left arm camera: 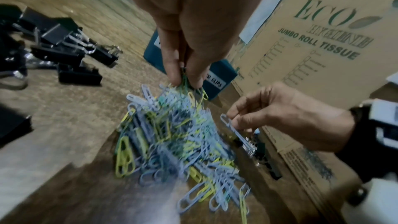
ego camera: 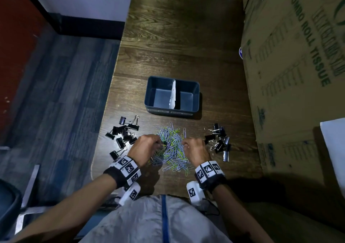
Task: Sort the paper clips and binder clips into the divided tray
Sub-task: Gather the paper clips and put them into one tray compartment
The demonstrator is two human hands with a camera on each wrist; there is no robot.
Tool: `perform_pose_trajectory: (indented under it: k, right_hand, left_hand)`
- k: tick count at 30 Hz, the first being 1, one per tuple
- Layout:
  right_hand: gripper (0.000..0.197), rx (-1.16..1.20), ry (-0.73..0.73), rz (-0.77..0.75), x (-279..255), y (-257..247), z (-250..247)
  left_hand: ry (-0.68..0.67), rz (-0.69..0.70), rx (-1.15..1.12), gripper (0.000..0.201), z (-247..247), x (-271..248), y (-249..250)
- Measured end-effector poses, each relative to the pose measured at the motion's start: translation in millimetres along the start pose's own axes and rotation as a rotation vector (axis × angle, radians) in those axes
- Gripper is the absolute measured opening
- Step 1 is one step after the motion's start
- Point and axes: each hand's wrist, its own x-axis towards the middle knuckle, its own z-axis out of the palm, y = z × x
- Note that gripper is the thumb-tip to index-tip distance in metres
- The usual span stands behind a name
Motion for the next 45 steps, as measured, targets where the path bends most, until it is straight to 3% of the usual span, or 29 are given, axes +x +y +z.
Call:
perform_pose_trajectory:
  k: [6,10,14,17,19,21,26,32,35,38,40,42,45]
  right_hand:
    - [0.028,0.056,-0.012,0.045,4,-1,-30]
    - [0.022,0.075,-0.017,-0.004,8,-5,-46]
    - [0.016,0.121,0.071,-0.141,11,-15,-71]
    - [0.013,0.144,0.108,-0.191,18,-34,-89]
    - [0.013,0.155,0.150,-0.233,28,-48,-102]
    - [0.015,0.162,0.199,-0.256,41,-63,-113]
    - [0.019,0.187,0.304,-0.256,86,-98,-121]
    - [0.018,0.205,0.268,-0.244,108,-112,-101]
    - [0.009,0.241,0.308,-0.328,90,-95,-87]
    - [0.011,0.205,0.233,-0.375,65,-57,-53]
    - [0.016,0.138,0.181,-0.328,50,-27,-31]
    - [0.034,0.031,0.079,-0.179,40,0,-16]
    - [0.072,-0.105,-0.071,0.014,32,25,-1]
  left_hand:
    - [0.130,0.047,-0.072,0.007,-57,23,26]
    - [0.230,-0.011,-0.098,0.004,-97,48,41]
    - [0.385,0.019,-0.060,0.003,-125,95,47]
    - [0.405,-0.037,-0.039,0.003,-125,127,36]
    - [0.366,-0.063,-0.031,0.014,-118,135,27]
    - [0.352,-0.058,0.005,0.023,-109,132,20]
    - [0.506,-0.081,0.048,0.019,-85,93,14]
    - [0.351,-0.099,0.122,0.014,-49,49,9]
    - [0.177,-0.072,0.187,0.011,-30,32,2]
    - [-0.079,-0.113,0.313,0.044,-11,21,-6]
    - [-0.212,-0.200,0.339,0.072,-2,17,-10]
    - [-0.266,-0.272,0.362,0.086,6,15,-13]
    - [-0.274,-0.289,0.388,0.088,17,14,-13]
